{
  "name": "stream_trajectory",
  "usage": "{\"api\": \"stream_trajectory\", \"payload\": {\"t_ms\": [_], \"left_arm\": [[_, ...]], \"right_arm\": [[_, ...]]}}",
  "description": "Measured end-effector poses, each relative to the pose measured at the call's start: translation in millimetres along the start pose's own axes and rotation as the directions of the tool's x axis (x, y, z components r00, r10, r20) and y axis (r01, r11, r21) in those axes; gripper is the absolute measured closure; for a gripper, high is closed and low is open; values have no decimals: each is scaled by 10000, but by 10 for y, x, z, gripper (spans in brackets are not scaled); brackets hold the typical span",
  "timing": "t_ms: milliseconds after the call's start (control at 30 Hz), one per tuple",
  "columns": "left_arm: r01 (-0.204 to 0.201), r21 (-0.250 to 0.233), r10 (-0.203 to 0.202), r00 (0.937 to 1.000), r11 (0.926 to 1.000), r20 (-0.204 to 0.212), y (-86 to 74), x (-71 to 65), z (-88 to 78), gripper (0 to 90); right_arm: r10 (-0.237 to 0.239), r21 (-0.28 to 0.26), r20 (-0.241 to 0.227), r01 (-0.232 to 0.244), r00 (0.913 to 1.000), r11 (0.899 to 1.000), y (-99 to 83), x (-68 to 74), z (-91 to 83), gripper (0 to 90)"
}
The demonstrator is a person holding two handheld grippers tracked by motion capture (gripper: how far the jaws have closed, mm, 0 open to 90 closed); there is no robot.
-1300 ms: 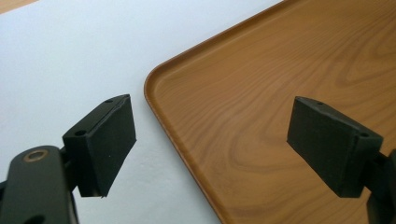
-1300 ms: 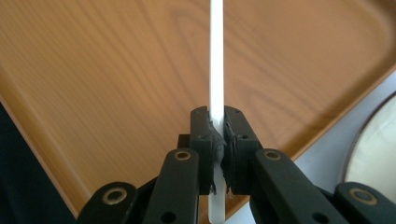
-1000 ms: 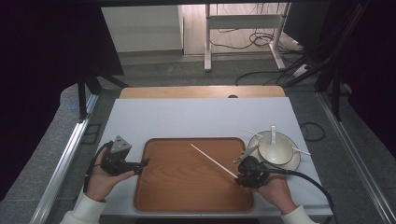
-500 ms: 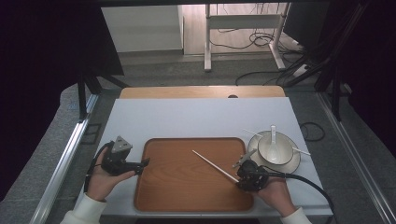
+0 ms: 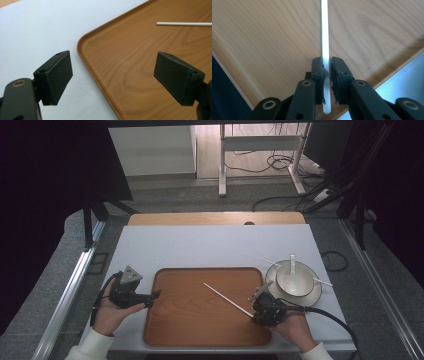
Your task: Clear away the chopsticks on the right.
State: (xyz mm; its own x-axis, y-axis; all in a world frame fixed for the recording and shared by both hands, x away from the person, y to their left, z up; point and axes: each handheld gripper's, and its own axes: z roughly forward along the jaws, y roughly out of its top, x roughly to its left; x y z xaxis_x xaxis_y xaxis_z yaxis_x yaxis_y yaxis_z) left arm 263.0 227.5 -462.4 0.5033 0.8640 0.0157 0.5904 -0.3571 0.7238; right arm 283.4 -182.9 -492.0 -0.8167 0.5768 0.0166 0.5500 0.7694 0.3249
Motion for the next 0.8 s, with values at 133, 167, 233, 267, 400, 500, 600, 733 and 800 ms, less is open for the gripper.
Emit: {"api": "stream_trajectory", "payload": {"t_ms": [133, 167, 233, 267, 400, 500, 600, 733, 800], "left_arm": [[16, -60, -16, 10000, 10000, -40, 9, 6, -22, 147], [31, -85, -31, 10000, 10000, -51, 14, 7, -27, 147], [64, -129, -64, 10000, 9999, -61, 25, 9, -34, 147], [58, -137, -59, 10000, 9999, -57, 31, 9, -34, 147], [38, -152, -38, 10000, 9999, -38, 44, 1, -28, 147], [19, -172, -19, 10000, 9999, -20, 46, -1, -31, 147], [28, -173, -29, 10000, 9998, -30, 39, 13, -41, 147], [84, -182, -85, 9999, 9998, -69, 27, 37, -52, 147], [105, -181, -106, 9999, 9998, -80, 22, 44, -52, 147]], "right_arm": [[-171, -450, -54, 169, 9998, 9988, 14, -3, -64, 650], [-178, -771, -162, 165, 9997, 9969, 23, -6, -105, 632], [-110, -1469, -398, 50, 9991, 9891, 56, -15, -201, 592], [-105, -1887, -478, 13, 9988, 9820, 87, -20, -262, 587], [-272, -2603, -339, 175, 9991, 9654, 277, 50, -402, 551], [-706, -2763, -152, 637, 9974, 9590, 507, 181, -426, 545], [-918, -2569, -225, 829, 9955, 9629, 684, 232, -328, 561], [-1100, -2046, -500, 976, 9927, 9740, 883, 229, -97, 678], [-1124, -1921, -611, 988, 9918, 9764, 958, 216, -6, 740]]}}
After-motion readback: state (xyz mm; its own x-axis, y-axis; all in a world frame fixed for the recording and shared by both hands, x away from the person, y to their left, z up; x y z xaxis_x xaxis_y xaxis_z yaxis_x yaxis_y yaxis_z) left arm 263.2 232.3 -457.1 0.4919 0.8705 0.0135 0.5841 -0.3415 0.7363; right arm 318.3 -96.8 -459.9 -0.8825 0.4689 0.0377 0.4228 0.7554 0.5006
